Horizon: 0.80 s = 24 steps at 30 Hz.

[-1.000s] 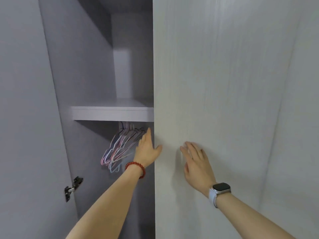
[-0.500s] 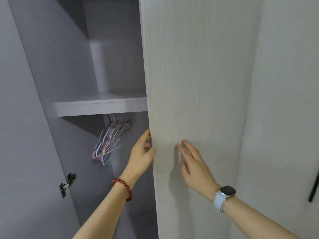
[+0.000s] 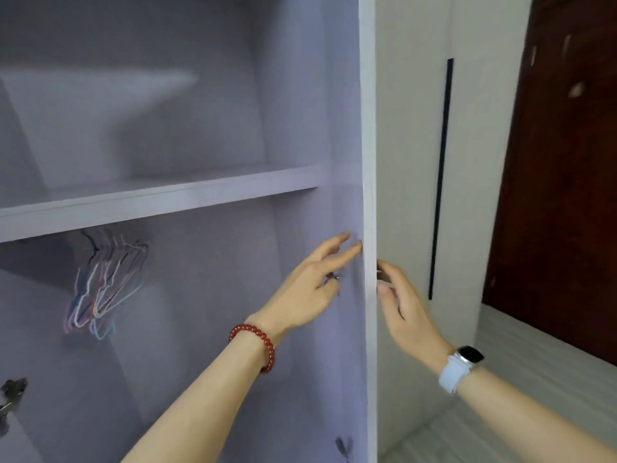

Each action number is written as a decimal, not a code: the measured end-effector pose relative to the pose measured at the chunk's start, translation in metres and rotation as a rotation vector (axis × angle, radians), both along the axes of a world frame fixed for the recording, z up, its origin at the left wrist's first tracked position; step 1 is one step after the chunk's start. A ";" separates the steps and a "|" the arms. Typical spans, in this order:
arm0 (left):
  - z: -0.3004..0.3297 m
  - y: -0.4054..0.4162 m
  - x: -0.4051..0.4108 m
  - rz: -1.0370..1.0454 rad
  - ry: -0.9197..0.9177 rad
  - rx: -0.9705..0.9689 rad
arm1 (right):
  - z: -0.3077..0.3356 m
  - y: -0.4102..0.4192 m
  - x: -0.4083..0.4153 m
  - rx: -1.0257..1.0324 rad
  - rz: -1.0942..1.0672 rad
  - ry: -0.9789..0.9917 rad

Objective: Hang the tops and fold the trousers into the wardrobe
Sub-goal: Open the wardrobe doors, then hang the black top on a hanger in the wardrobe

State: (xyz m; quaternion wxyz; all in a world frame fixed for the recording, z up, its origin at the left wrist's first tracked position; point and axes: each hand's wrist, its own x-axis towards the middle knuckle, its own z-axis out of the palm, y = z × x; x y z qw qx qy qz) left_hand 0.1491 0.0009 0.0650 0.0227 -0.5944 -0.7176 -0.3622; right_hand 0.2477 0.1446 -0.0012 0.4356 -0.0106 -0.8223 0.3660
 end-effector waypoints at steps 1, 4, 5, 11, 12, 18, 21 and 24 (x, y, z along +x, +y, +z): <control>0.001 0.013 0.003 -0.024 0.052 -0.022 | 0.001 0.005 0.010 -0.026 -0.042 -0.007; -0.001 0.062 0.013 -0.063 0.196 -0.090 | 0.004 0.032 0.030 -0.088 -0.217 -0.028; -0.002 0.079 0.017 -0.067 0.233 -0.110 | 0.005 0.043 0.035 -0.083 -0.281 -0.035; -0.007 0.160 0.041 -0.076 0.290 -0.140 | 0.017 0.101 0.057 -0.121 -0.482 -0.135; -0.009 0.165 0.042 -0.072 0.283 -0.132 | 0.019 0.105 0.056 -0.114 -0.494 -0.140; -0.025 0.180 0.055 -0.047 0.163 -0.019 | 0.018 0.120 0.072 -0.134 -0.508 -0.155; -0.065 0.169 0.074 -0.024 0.096 0.070 | -0.011 0.118 0.101 -0.150 -0.546 -0.206; -0.120 0.159 0.108 -0.128 0.059 -0.008 | -0.061 0.118 0.143 -0.235 -0.628 -0.348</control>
